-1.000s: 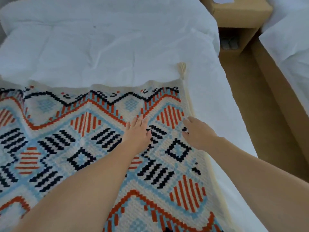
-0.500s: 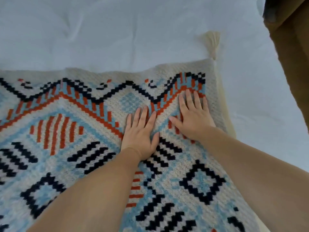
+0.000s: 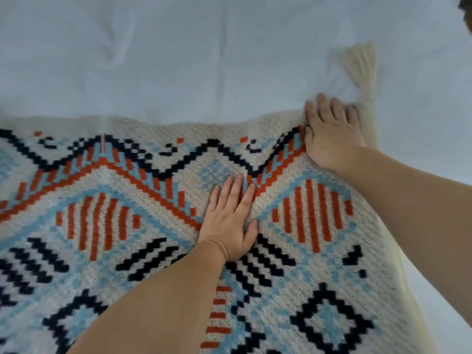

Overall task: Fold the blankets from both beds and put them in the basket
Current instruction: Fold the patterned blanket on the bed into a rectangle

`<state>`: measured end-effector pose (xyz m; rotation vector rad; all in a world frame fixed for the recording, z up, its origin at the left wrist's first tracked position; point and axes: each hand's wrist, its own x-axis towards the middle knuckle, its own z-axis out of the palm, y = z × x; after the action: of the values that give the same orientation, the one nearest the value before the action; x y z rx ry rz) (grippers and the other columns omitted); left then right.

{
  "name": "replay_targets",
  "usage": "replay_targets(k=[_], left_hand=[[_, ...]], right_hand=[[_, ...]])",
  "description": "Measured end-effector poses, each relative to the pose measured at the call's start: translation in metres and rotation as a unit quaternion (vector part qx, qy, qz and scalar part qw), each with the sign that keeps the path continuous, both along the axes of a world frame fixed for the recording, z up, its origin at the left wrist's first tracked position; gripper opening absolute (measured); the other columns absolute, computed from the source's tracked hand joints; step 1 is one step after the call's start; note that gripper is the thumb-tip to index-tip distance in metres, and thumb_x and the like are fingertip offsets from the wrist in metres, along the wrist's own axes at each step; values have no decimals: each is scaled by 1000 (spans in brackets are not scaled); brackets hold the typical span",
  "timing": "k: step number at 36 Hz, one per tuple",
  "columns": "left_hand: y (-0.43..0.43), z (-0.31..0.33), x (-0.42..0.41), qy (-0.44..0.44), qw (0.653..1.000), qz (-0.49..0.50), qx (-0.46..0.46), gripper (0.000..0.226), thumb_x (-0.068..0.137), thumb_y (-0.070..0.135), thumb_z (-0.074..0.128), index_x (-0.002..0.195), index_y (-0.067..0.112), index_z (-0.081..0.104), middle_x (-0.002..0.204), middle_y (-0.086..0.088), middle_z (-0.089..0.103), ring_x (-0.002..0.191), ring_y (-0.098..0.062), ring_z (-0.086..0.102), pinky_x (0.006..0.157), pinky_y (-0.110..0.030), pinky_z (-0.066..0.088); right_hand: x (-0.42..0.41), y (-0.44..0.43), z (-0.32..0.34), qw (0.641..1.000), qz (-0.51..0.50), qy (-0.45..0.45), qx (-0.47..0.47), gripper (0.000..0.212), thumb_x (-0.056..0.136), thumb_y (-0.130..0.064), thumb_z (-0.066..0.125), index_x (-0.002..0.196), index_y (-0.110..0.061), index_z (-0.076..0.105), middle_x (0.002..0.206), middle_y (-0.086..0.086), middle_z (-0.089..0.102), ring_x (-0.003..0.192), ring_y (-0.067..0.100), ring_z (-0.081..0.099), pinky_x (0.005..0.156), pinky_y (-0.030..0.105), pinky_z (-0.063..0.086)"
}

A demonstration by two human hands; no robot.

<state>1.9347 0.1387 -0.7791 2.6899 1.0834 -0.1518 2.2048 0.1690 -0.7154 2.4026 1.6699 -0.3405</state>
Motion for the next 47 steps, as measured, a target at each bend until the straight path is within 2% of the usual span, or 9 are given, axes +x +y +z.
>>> replay_targets(k=[6, 14, 20, 23, 26, 30, 33, 41, 47], left_hand=[[0, -5, -1, -9, 1000, -2, 0, 71, 92, 49, 18, 149, 21, -14, 157, -8, -17, 144, -20, -21, 116, -40, -19], [-2, 9, 1, -5, 1000, 8, 11, 70, 92, 51, 12, 149, 21, -14, 158, -6, -18, 146, -20, -19, 117, -40, -17], [-17, 54, 1, -61, 994, 78, -46, 71, 98, 47, 27, 153, 18, -6, 161, -7, -12, 147, -24, 10, 121, -40, 8], [-24, 100, -6, -130, 973, 163, -103, 77, 97, 33, 45, 152, 24, -7, 160, 3, -19, 97, -22, 61, 76, -38, 55], [-19, 147, -8, -143, 974, 165, -66, 83, 93, 13, 47, 152, 29, -9, 159, 7, -22, 58, -18, 57, 46, -30, 48], [-14, 186, -8, -84, 993, 56, -67, 76, 86, 0, 49, 151, 26, 19, 159, -3, 16, 81, -19, 62, 65, -36, 56], [-29, 205, -15, -59, 994, 34, -83, 25, 90, 4, 46, 105, 15, 62, 104, -7, 65, 94, -26, 62, 83, -41, 52], [-101, 229, -74, -123, 984, 27, -127, 25, 96, 9, 47, 113, 10, 66, 108, -5, 65, 89, -18, 56, 76, -27, 41], [-155, 240, -106, -101, 988, 9, -120, 23, 97, 9, 46, 97, 0, 67, 98, -10, 64, 93, -25, 55, 84, -39, 45]], right_hand=[[2, -8, 24, 995, 10, -85, 53, 45, 87, -21, 48, 130, -10, 46, 125, 18, 52, 118, 36, 45, 99, 47, 34], [11, -78, 69, 994, -22, -96, 42, 5, 85, -9, 54, 84, -5, 57, 81, 10, 48, 87, 34, 51, 62, 36, 39], [-14, -146, 96, 996, -33, -78, 24, 21, 87, 0, 42, 98, -9, 57, 72, 10, 54, 68, 31, 55, 53, 30, 39], [-32, -175, 108, 997, -35, -62, 10, 29, 85, 5, 41, 99, -9, 62, 74, 9, 58, 68, 30, 58, 56, 31, 44], [-53, -204, 127, 998, -36, -42, 5, 30, 88, 3, 42, 103, -11, 63, 87, 9, 64, 78, 30, 60, 64, 33, 47], [-76, -241, 148, 999, -47, -14, 19, 32, 90, -2, 41, 116, -12, 59, 95, 9, 64, 83, 31, 62, 69, 33, 49], [-85, -261, 165, 997, -68, 4, 22, 48, 90, 3, 35, 132, -14, 53, 104, 12, 63, 93, 33, 61, 73, 34, 46], [-101, -324, 185, 992, -130, 2, -7, 40, 91, 4, 36, 125, -5, 55, 107, 17, 60, 92, 36, 60, 69, 35, 42], [-114, -374, 193, 994, -95, -20, -43, 31, 91, 0, 40, 115, -6, 59, 100, 11, 57, 92, 31, 61, 73, 34, 46]])
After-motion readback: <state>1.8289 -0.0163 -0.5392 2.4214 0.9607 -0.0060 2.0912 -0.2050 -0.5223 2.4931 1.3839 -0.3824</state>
